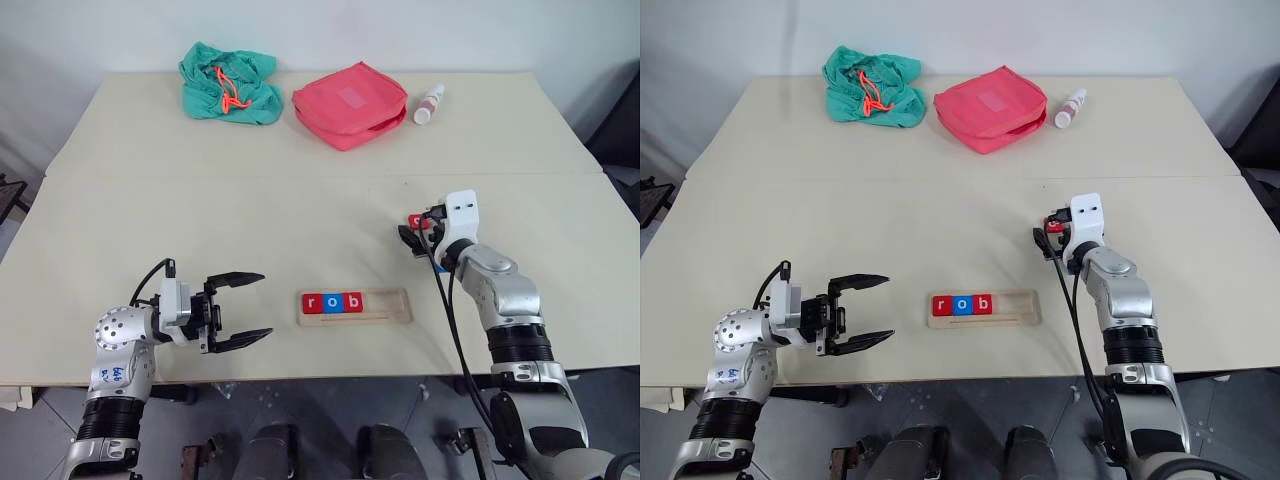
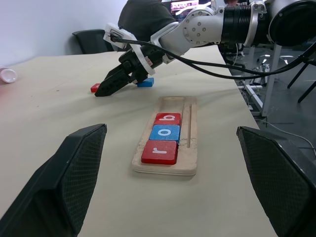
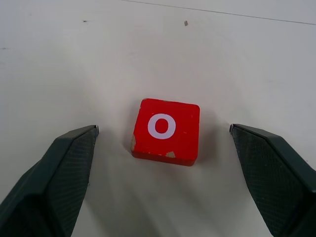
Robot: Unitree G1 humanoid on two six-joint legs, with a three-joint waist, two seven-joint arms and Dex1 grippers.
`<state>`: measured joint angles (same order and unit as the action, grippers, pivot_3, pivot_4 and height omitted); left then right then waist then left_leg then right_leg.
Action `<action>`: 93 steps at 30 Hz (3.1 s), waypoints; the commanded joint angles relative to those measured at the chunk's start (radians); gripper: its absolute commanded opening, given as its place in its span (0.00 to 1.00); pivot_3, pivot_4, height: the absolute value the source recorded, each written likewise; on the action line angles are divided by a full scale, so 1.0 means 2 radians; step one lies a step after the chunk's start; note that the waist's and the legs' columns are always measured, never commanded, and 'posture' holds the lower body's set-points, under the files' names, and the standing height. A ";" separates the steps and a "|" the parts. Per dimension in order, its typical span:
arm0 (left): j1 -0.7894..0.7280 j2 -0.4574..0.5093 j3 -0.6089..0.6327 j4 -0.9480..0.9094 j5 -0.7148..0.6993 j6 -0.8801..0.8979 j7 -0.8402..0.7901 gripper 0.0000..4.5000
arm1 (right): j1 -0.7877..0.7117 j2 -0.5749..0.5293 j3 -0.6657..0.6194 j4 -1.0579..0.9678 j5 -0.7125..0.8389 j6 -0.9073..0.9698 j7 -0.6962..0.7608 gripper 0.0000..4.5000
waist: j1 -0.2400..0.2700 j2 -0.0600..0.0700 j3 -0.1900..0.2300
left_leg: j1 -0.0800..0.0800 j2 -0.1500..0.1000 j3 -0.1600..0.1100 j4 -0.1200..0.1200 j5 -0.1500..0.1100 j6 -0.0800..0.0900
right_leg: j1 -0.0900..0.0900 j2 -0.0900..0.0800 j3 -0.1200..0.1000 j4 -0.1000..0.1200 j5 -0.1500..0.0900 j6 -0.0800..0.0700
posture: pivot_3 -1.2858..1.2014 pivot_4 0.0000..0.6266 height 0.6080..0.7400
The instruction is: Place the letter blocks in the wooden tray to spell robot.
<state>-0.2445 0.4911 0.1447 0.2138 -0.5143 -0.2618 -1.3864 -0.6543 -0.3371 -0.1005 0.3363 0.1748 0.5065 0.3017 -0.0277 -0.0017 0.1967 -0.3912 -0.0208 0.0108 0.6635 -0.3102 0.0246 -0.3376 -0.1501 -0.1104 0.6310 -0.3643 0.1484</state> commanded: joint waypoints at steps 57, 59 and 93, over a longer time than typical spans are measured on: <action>-0.073 0.038 -0.022 0.124 -0.038 -0.044 -0.113 1.00 | 0.364 0.024 -0.112 -0.553 0.108 0.257 -0.073 0.32 | 0.013 0.000 0.000 | 0.000 0.000 0.002 0.000 0.000 0.000 | -0.001 0.000 0.002 -0.001 0.000 0.000 | 0.52 0.24 1.00; -0.070 0.037 -0.022 0.119 -0.038 -0.044 -0.110 1.00 | 0.364 0.026 -0.113 -0.554 0.115 0.262 -0.070 0.54 | 0.013 0.000 0.000 | 0.000 0.000 0.002 0.000 0.000 0.000 | -0.001 0.000 0.002 -0.001 0.000 0.000 | 0.52 0.24 1.00; 0.019 0.028 -0.001 0.022 -0.036 -0.042 -0.057 1.00 | 0.217 -0.363 0.039 -0.196 0.033 -0.122 0.448 1.00 | 0.013 0.000 0.000 | 0.000 0.000 0.003 0.001 0.000 0.000 | 0.001 0.000 0.002 -0.003 0.000 0.000 | 0.52 0.24 1.00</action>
<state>-0.2235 0.5346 0.1199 0.2995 -0.5751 -0.3405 -1.4991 -0.1968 -1.0515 -0.0391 -0.0899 0.2642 0.3090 1.1621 -0.0020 -0.0024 0.1964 -0.3908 -0.0202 0.0173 0.6652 -0.3103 0.0255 -0.3362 -0.1504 -0.1072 0.6257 -0.3643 0.1484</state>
